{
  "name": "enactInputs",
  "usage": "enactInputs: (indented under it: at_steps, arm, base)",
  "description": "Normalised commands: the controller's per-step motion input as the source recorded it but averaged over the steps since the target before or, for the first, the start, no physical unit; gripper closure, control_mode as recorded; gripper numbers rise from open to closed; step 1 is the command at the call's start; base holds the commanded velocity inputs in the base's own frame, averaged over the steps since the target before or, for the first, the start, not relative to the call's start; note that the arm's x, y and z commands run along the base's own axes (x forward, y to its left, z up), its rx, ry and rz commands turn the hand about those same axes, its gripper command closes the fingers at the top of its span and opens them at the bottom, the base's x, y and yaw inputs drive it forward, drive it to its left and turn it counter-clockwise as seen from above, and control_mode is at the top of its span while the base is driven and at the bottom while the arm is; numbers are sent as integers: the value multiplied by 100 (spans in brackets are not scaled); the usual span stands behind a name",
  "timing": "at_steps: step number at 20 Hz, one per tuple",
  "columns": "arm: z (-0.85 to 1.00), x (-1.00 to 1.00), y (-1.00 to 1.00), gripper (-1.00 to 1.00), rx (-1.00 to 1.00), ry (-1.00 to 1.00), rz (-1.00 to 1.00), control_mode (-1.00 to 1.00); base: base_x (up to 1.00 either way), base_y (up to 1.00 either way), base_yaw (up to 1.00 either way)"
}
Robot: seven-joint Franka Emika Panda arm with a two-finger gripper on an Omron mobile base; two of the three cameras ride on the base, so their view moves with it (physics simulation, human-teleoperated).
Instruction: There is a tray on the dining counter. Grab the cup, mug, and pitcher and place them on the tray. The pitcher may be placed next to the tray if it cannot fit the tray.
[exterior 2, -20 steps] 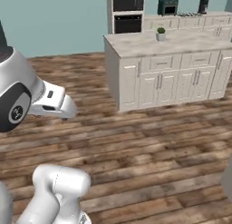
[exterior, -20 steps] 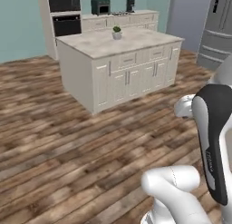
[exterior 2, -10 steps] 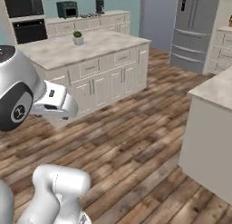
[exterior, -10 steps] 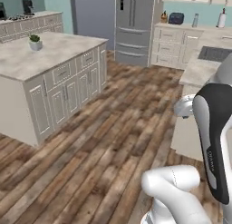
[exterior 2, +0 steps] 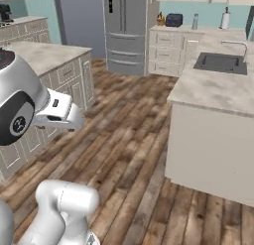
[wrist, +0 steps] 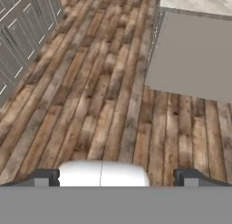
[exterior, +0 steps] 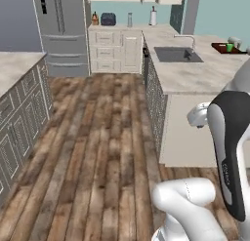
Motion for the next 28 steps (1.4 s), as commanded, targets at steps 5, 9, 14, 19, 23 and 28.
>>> enactInputs:
  at_steps: [5,9,14,19,23,28]
  arm:
    - [0,0,0,-100,0,0,0,100]
    - [0,0,0,-100,0,0,0,100]
    - [0,0,0,-100,0,0,0,100]
    - [0,0,0,-100,0,0,0,100]
    - [0,0,0,-100,0,0,0,100]
    - [0,0,0,-100,0,0,0,100]
  base:
    - [100,100,-58]
    - [100,100,-41]
    - [100,83,-5]
    - [100,37,2]
    - [100,0,4]
    - [100,0,3]
